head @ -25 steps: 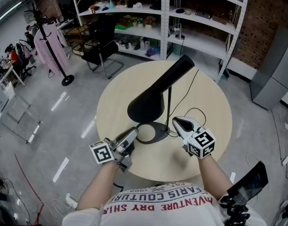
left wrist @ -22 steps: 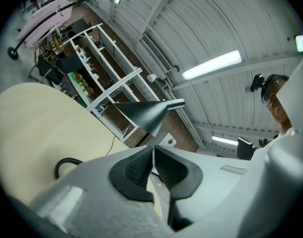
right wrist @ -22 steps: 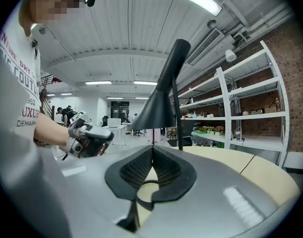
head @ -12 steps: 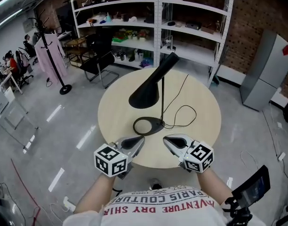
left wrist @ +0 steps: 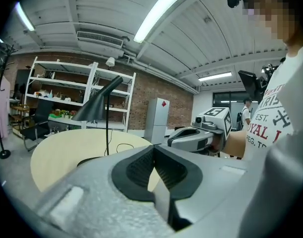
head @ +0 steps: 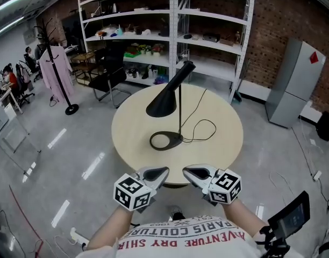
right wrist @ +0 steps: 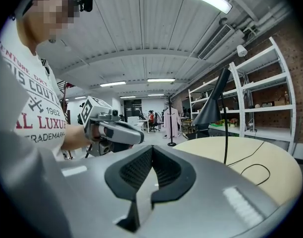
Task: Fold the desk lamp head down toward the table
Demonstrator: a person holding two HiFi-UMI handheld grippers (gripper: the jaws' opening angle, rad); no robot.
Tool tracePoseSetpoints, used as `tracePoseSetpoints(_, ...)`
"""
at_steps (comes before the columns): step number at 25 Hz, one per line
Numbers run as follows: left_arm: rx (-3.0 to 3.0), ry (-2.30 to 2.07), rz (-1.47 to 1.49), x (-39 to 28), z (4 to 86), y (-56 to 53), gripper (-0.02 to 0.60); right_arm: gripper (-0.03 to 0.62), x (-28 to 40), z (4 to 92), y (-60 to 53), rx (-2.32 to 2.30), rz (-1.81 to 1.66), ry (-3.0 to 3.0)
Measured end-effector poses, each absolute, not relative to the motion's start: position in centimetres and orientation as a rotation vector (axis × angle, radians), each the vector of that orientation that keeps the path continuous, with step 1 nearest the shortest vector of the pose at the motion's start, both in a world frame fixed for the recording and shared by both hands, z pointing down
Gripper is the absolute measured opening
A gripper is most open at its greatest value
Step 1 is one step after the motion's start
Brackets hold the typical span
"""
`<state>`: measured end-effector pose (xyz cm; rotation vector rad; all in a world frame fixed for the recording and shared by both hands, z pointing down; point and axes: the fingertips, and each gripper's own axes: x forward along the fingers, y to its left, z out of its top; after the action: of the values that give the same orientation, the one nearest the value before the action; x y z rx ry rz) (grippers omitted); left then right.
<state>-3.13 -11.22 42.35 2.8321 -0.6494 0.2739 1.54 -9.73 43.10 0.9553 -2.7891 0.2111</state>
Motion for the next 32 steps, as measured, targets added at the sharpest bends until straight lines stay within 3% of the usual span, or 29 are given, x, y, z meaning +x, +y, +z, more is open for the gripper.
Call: tracePoseSetpoints(32, 2.804, -0.683, 0.297, -2.1, 43.7, -9.7, 0.000, 0.002, 3.7, 43.5, -7.9, 1.015, 0.271, -2.812)
